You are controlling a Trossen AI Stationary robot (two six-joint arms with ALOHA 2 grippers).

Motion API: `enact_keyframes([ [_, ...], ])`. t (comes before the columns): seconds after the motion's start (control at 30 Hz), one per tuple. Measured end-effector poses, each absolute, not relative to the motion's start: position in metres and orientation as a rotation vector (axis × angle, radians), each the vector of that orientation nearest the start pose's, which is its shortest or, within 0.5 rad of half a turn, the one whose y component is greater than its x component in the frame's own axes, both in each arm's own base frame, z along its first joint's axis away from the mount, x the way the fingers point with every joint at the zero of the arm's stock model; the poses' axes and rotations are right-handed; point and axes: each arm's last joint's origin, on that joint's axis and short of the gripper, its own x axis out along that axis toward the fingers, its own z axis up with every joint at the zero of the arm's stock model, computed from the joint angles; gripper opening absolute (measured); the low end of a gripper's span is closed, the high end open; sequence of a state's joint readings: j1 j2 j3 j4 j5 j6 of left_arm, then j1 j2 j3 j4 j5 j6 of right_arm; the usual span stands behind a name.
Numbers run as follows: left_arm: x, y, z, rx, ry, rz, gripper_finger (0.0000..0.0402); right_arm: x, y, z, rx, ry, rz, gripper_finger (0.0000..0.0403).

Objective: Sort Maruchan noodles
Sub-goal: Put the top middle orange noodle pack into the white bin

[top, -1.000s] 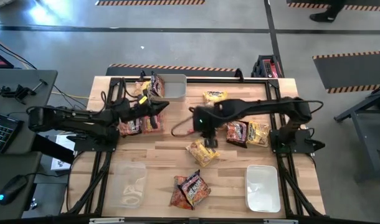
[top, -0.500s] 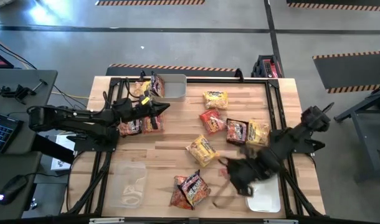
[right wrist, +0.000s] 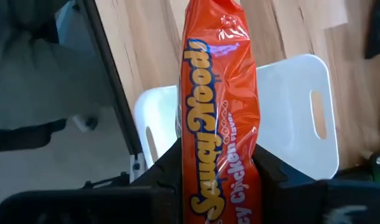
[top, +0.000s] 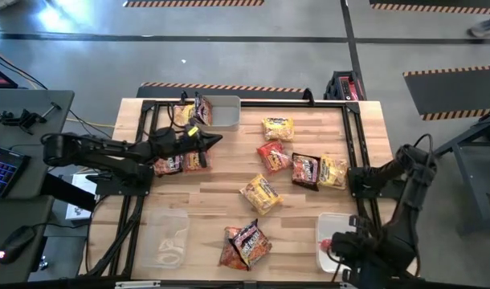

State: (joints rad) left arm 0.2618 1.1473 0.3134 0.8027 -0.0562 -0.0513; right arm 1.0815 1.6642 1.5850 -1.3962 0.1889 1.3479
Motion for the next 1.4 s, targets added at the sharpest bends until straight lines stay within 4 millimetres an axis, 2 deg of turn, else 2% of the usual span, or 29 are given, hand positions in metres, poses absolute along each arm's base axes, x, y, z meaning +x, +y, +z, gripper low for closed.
enact_keyframes([
  [0.2,0.214,0.054,0.194,-0.056,0.050,0.299,0.0000,0.138,0.275,0.286,0.228,1.333,-0.162,0.0083],
  [0.53,0.216,0.050,0.191,-0.072,0.060,0.279,0.0000,0.134,0.282,0.258,0.230,1.248,-0.131,0.0083],
  [1.07,0.216,0.050,0.191,-0.072,0.061,0.280,0.0000,0.113,0.290,0.259,0.221,1.247,-0.096,0.0083],
  [1.27,0.216,0.051,0.191,-0.072,0.061,0.289,0.0000,0.111,0.284,0.269,0.242,1.253,-0.061,0.0083],
  [1.4,0.216,0.051,0.191,-0.072,0.061,0.291,0.0000,0.107,0.279,0.277,0.266,1.329,-0.024,0.0083],
])
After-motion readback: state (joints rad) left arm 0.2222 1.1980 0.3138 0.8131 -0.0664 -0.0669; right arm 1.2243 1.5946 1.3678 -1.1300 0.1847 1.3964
